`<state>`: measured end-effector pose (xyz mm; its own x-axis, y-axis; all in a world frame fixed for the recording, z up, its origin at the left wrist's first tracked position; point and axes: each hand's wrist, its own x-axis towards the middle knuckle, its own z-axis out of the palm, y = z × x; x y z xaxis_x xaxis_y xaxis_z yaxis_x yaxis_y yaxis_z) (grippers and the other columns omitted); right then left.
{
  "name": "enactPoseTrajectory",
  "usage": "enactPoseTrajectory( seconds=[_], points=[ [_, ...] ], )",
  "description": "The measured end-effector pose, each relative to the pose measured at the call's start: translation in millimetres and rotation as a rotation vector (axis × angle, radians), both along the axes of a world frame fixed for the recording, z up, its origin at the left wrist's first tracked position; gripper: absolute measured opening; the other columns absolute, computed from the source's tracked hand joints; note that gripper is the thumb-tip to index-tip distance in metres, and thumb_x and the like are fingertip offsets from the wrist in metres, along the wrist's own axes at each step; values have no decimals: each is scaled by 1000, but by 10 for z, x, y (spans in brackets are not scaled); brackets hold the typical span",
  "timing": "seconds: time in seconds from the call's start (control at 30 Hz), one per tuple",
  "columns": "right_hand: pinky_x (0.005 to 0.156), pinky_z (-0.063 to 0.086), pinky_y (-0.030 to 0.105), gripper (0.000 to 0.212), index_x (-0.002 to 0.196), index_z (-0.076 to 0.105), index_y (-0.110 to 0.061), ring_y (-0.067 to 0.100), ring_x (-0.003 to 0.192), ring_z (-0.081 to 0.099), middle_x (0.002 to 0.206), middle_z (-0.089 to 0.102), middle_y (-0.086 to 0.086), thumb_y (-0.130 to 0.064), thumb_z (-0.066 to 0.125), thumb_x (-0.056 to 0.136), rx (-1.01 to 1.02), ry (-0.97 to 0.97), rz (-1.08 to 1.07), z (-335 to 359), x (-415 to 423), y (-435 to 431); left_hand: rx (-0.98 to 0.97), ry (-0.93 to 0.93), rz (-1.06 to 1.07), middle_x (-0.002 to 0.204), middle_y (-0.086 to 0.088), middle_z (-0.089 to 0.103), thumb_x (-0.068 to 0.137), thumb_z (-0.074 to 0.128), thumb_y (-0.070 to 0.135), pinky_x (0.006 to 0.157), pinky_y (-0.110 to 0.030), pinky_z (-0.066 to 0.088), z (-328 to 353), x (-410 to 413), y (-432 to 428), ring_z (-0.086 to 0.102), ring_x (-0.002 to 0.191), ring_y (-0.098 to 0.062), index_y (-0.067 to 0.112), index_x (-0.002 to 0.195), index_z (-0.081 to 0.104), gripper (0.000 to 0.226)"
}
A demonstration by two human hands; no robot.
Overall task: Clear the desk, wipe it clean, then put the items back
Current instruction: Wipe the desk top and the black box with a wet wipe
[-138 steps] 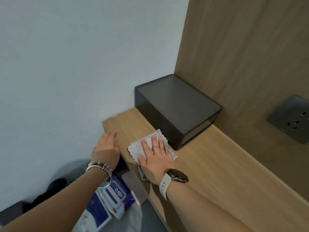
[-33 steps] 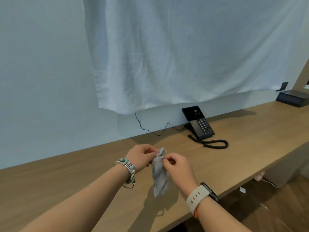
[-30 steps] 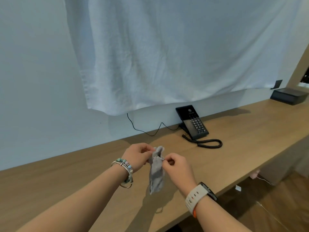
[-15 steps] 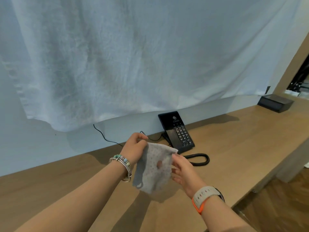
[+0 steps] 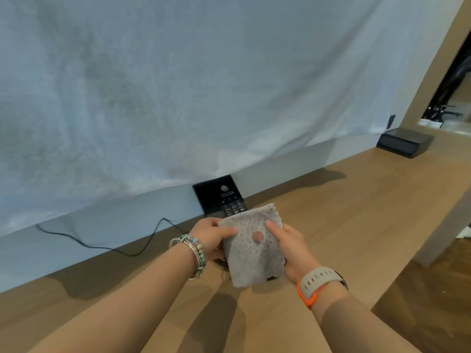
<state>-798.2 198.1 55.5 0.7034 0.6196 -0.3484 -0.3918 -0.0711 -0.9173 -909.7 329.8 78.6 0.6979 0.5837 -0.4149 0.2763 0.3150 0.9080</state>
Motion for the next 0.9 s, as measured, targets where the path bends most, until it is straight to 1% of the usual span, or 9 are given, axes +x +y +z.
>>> enactPoseTrajectory(
  seconds=[0.07, 0.2, 0.37, 0.43, 0.5, 0.6, 0.73, 0.8, 0.9],
  points=[
    [82, 54, 47, 21, 105, 64, -13, 30, 94, 68, 99, 72, 11, -28, 62, 90, -12, 1, 13, 15, 359, -171, 9, -15, 20, 95, -12, 65, 87, 61, 2, 63, -35, 55, 21, 377, -150, 64, 81, -23, 3, 105, 58, 19],
    [71, 55, 40, 25, 107, 58, -12, 28, 90, 67, 100, 69, 11, -20, 68, 85, -86, -57, 55, -1, 1156, -602, 27, -22, 77, 97, -11, 65, 88, 60, 5, 64, -35, 54, -14, 1230, -547, 63, 83, -21, 8, 98, 59, 11],
    [82, 54, 47, 19, 105, 56, -12, 29, 90, 65, 99, 66, 12, -11, 62, 87, -188, -111, 57, -24, 2139, -1102, -39, -4, 114, 97, -11, 66, 88, 62, 8, 77, -43, 55, -63, 2151, -1114, 64, 86, -23, 10, 99, 59, 12],
    [76, 54, 43, 18, 104, 56, -15, 27, 90, 64, 99, 66, 10, -12, 62, 88, -196, -141, 43, -5, 2498, -1231, -25, 22, 62, 99, -10, 65, 86, 64, 9, 81, -46, 55, -76, 2446, -1270, 65, 90, -25, 13, 100, 56, 17],
    [64, 52, 35, 15, 102, 55, -18, 25, 87, 64, 98, 64, 8, -12, 61, 89, -187, -151, 46, 13, 2810, -1319, 1, 57, 8, 104, -12, 64, 83, 65, 4, 82, -49, 54, -88, 2724, -1386, 65, 94, -28, 17, 99, 53, 24],
    [60, 50, 32, 15, 102, 54, -18, 24, 86, 64, 97, 64, 8, -13, 61, 89, -188, -157, 73, -4, 3262, -1379, 5, 38, 42, 105, -14, 62, 83, 60, -6, 76, -45, 56, -114, 3181, -1435, 64, 93, -28, 15, 97, 51, 26],
    [74, 55, 43, 20, 99, 53, -21, 29, 94, 64, 102, 63, 10, -10, 63, 86, -213, -156, 148, -67, 3856, -1343, -16, 24, 107, 92, -9, 62, 86, 59, -4, 57, -31, 54, -176, 3794, -1415, 62, 76, -19, 8, 94, 52, 16],
    [75, 55, 42, 22, 97, 51, -23, 29, 94, 63, 102, 62, 9, -6, 61, 86, -233, -176, 166, -97, 4141, -1299, -47, 10, 130, 89, -8, 62, 87, 58, -4, 56, -30, 52, -253, 4107, -1391, 62, 75, -18, 8, 90, 54, 14],
    [65, 54, 37, 24, 101, 52, -21, 28, 90, 64, 100, 63, 10, -3, 58, 86, -267, -219, 136, -103, 4600, -1238, -94, -30, 166, 89, -10, 62, 88, 55, -6, 58, -31, 52, -329, 4615, -1342, 61, 76, -20, 5, 95, 54, 13]
  ],
)
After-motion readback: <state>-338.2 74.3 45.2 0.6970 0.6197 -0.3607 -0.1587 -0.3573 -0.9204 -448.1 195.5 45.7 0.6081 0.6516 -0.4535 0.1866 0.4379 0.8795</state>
